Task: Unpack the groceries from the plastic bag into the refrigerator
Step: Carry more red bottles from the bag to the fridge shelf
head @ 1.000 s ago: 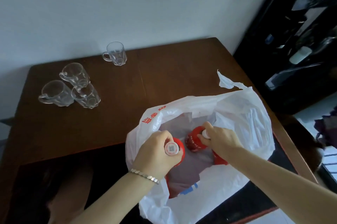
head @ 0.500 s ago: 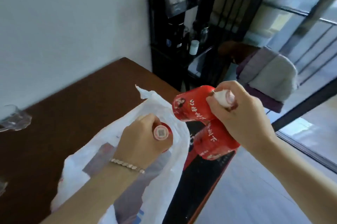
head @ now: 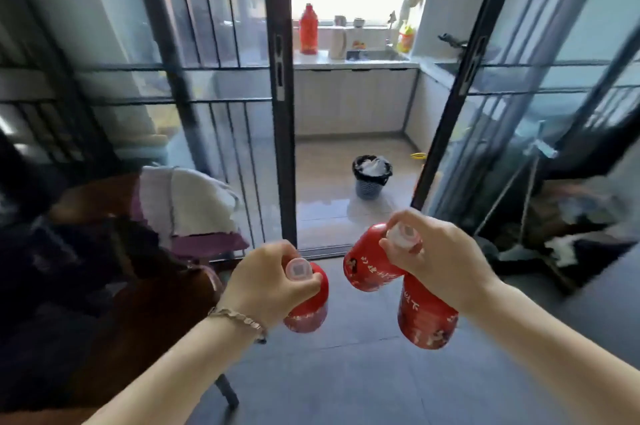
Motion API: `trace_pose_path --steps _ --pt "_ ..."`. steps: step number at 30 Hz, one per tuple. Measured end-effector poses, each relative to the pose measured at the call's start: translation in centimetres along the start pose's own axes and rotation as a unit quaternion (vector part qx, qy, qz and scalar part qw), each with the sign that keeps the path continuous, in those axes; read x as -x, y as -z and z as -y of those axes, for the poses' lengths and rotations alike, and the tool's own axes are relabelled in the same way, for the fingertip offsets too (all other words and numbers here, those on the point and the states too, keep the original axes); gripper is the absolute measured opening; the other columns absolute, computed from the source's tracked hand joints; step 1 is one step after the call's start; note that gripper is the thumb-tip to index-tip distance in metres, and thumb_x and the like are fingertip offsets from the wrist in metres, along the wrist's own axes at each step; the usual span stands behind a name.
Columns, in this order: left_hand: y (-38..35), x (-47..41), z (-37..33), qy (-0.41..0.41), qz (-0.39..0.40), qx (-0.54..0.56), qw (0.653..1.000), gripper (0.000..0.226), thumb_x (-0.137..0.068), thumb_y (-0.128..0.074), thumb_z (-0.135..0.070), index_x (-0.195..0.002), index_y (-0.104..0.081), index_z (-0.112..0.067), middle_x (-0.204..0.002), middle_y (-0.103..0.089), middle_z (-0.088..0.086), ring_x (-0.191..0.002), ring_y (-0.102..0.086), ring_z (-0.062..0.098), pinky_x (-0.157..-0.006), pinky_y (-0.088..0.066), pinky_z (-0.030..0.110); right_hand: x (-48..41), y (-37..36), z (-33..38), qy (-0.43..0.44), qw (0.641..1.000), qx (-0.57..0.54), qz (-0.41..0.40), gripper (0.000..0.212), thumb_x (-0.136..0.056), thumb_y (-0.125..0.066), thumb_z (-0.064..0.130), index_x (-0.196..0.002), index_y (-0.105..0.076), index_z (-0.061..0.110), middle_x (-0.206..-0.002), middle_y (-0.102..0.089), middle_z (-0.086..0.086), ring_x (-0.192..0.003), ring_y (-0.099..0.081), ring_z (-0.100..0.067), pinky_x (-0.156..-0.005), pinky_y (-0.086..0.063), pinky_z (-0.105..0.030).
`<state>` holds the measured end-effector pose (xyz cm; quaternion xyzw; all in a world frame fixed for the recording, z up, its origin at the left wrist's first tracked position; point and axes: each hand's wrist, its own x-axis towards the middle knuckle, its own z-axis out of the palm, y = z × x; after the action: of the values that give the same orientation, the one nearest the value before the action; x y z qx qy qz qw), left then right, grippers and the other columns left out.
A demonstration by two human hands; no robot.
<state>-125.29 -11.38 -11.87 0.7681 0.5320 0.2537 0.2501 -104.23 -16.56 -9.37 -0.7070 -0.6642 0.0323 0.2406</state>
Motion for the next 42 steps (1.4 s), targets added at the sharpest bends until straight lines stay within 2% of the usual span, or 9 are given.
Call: trace_pose_path --steps 6,10,14,21,24,27,31,38,42 --pt "-12.0 -12.5 -14.7 -0.116 0.083 -0.003 0.99 0.023 -0.072 -0.072 -0.034 -0.075 -0.054 -0.019 -0.077 -0.058 0.0 -0.073 -0.053 0.018 -0.06 -0.04 0.023 -2.2 9.2 -16.5 -0.14 0.988 0.052 -0.032 0.027 -0.085 -0.061 0.039 -0.105 -0.057 0.02 -0.08 -0.058 0.006 -0.079 -0.062 -0.02 -0.064 -0.04 -0.026" --pt "-18.7 -19.8 -23.8 -0.188 0.137 0.013 0.973 0.016 -0.071 -0.07 -0.028 -0.075 -0.06 -0.016 -0.07 -0.055 -0.003 -0.067 -0.052 0.016 -0.052 -0.04 0.016 -3.2 14.4 -25.8 -0.241 0.964 0.08 -0.08 0.022 -0.086 -0.058 0.038 -0.097 -0.054 0.02 -0.08 -0.062 0.005 -0.081 -0.061 -0.019 -0.061 -0.036 -0.027" --pt "-24.8 -26.9 -33.0 -0.276 0.18 0.041 0.943 0.021 -0.068 -0.068 -0.027 -0.058 -0.053 -0.018 -0.06 -0.052 -0.005 -0.053 -0.045 0.009 -0.047 -0.036 0.015 -4.8 19.4 -34.0 -0.327 0.927 0.122 -0.136 0.024 -0.084 -0.059 0.042 -0.096 -0.055 0.022 -0.078 -0.059 0.007 -0.082 -0.061 -0.022 -0.061 -0.034 -0.027" --pt "-33.1 -37.5 -52.5 -0.425 0.242 0.035 0.871 0.021 -0.073 -0.068 -0.032 -0.081 -0.065 -0.013 -0.074 -0.061 -0.002 -0.064 -0.058 0.013 -0.053 -0.048 0.023 -7.7 30.4 -46.1 -0.431 0.861 0.166 -0.212 0.025 -0.085 -0.057 0.042 -0.097 -0.053 0.02 -0.088 -0.067 0.001 -0.083 -0.061 -0.02 -0.064 -0.038 -0.028" --pt "-36.1 -40.2 -61.0 -0.466 0.258 0.045 0.845 0.021 -0.077 -0.066 -0.03 -0.087 -0.065 -0.012 -0.074 -0.059 -0.006 -0.064 -0.056 0.008 -0.047 -0.048 0.019 -7.7 35.4 -50.2 -0.478 0.822 0.172 -0.257 0.025 -0.086 -0.056 0.041 -0.098 -0.053 0.02 -0.091 -0.065 0.001 -0.084 -0.06 -0.019 -0.067 -0.041 -0.029" --pt "-39.2 -41.9 -68.7 -0.516 0.254 0.052 0.816 0.022 -0.08 -0.066 -0.033 -0.088 -0.061 -0.014 -0.081 -0.059 -0.005 -0.068 -0.055 0.007 -0.048 -0.041 0.013 -6.9 39.8 -54.2 -0.497 0.796 0.198 -0.284 0.024 -0.086 -0.055 0.048 -0.093 -0.05 0.025 -0.087 -0.062 0.007 -0.078 -0.058 -0.013 -0.061 -0.039 -0.026" --pt "-44.0 -42.4 -77.6 -0.539 0.248 0.111 0.798 0.021 -0.079 -0.067 -0.028 -0.082 -0.062 -0.007 -0.089 -0.065 0.008 -0.081 -0.061 0.025 -0.068 -0.052 0.031 -5.2 45.5 -59.9 -0.507 0.766 0.23 -0.321 0.025 -0.086 -0.053 0.051 -0.092 -0.051 0.027 -0.084 -0.061 0.009 -0.074 -0.057 -0.007 -0.06 -0.043 -0.024" --pt "-52.9 -40.5 -92.4 -0.573 0.238 0.21 0.755 0.028 -0.075 -0.071 -0.029 -0.068 -0.047 -0.017 -0.067 -0.053 -0.004 -0.057 -0.047 0.008 -0.044 -0.034 0.011 -2.2 55.8 -71.5 -0.478 0.745 0.279 -0.373 0.021 -0.084 -0.059 0.047 -0.091 -0.052 0.028 -0.083 -0.061 0.012 -0.075 -0.059 -0.006 -0.067 -0.048 -0.027" --pt "-57.1 -40.0 -102.5 -0.573 0.236 0.245 0.746 0.028 -0.075 -0.071 -0.029 -0.067 -0.048 -0.015 -0.073 -0.057 0.0 -0.064 -0.053 0.014 -0.051 -0.041 0.021 -1.3 63.5 -78.4 -0.44 0.735 0.327 -0.399 0.021 -0.084 -0.059 0.047 -0.091 -0.051 0.028 -0.077 -0.061 0.011 -0.069 -0.058 -0.007 -0.058 -0.044 -0.026"
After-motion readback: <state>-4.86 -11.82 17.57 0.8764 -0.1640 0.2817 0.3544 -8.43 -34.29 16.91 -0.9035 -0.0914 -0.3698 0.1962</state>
